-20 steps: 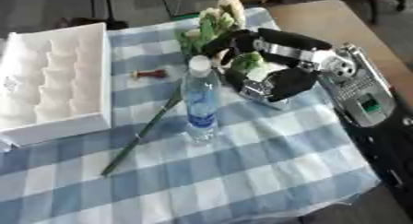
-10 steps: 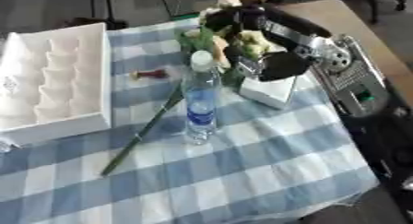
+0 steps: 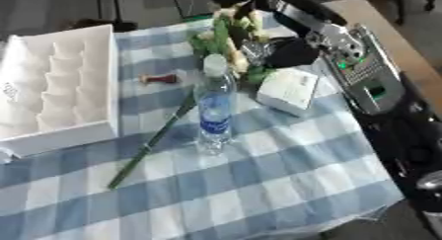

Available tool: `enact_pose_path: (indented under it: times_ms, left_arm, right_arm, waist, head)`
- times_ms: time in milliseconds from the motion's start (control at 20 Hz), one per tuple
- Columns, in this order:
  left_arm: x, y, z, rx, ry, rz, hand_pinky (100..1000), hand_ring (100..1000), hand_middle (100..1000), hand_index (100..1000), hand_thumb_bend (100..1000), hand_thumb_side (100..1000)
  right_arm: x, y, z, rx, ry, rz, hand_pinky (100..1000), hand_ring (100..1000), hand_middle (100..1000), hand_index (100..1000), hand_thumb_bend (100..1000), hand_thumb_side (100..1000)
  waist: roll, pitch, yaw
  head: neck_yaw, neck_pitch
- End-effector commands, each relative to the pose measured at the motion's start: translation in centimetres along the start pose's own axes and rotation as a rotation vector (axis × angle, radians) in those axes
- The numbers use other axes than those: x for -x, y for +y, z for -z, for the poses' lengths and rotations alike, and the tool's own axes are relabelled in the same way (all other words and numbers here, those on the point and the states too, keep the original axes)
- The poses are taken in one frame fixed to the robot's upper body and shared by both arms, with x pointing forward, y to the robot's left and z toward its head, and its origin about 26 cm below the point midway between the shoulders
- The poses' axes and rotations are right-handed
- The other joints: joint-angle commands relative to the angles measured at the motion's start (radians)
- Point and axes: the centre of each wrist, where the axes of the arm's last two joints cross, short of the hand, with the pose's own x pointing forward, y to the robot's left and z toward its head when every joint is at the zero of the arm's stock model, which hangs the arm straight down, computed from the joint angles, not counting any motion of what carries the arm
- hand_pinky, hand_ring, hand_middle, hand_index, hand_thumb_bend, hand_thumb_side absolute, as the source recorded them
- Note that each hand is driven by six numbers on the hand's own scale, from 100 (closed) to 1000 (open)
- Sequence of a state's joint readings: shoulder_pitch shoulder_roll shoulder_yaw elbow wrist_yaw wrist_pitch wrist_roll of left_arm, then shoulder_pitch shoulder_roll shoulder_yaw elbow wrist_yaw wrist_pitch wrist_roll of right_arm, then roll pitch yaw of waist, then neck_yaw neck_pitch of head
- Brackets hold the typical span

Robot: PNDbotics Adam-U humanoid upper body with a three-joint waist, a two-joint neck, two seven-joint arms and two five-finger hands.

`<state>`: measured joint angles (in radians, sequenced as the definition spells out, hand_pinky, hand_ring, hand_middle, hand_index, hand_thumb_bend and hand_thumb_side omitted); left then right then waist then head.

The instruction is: Pick up objects on the table and place them in the box.

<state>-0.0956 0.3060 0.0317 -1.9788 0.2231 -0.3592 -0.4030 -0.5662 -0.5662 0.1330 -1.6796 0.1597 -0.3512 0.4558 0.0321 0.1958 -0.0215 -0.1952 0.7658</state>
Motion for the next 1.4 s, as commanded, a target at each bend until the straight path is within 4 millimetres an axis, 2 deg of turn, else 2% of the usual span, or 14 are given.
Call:
enact_pose_path:
  times_ms: [50,450,500,1100,1400]
  left_arm:
    - [-0.6,0.1,0.5,0.014,-0.029,0.006,457,550,695,701,152,797]
    - [-0.6,0.1,0.6,0.015,-0.027,0.004,456,550,696,701,154,797]
    - [-0.6,0.1,0.6,0.016,-0.027,0.004,456,551,696,701,154,797]
    - [-0.6,0.0,0.7,0.021,-0.025,0.001,455,552,698,701,154,799]
    - [-0.6,0.0,0.7,0.021,-0.029,-0.001,455,553,699,702,155,799]
  right_arm:
    - [-0.2,-0.6,0.6,-0.029,-0.023,-0.039,768,877,865,960,100,555]
    - [-0.2,0.2,1.0,-0.083,-0.056,-0.043,769,878,866,961,100,586]
    - [-0.2,0.3,1.0,-0.088,-0.059,-0.043,775,880,869,961,100,620]
    - [-0.4,2.4,1.9,-0.225,-0.114,-0.074,792,886,873,963,100,704]
    - [-0.6,2.9,2.6,-0.255,-0.133,-0.081,796,887,874,963,100,714]
  waist:
    - [-0.001,-0.012,0.004]
    - [-0.006,-0.011,0.009]
    - [-0.006,-0.011,0.01]
    - [-0.007,-0.01,0.012]
    - [-0.005,-0.008,0.014]
  head:
    - [-0.004,0.004]
    - [-0.002,0.004]
    - [-0.002,0.004]
    - [-0.002,0.004]
    - [-0.006,0.004]
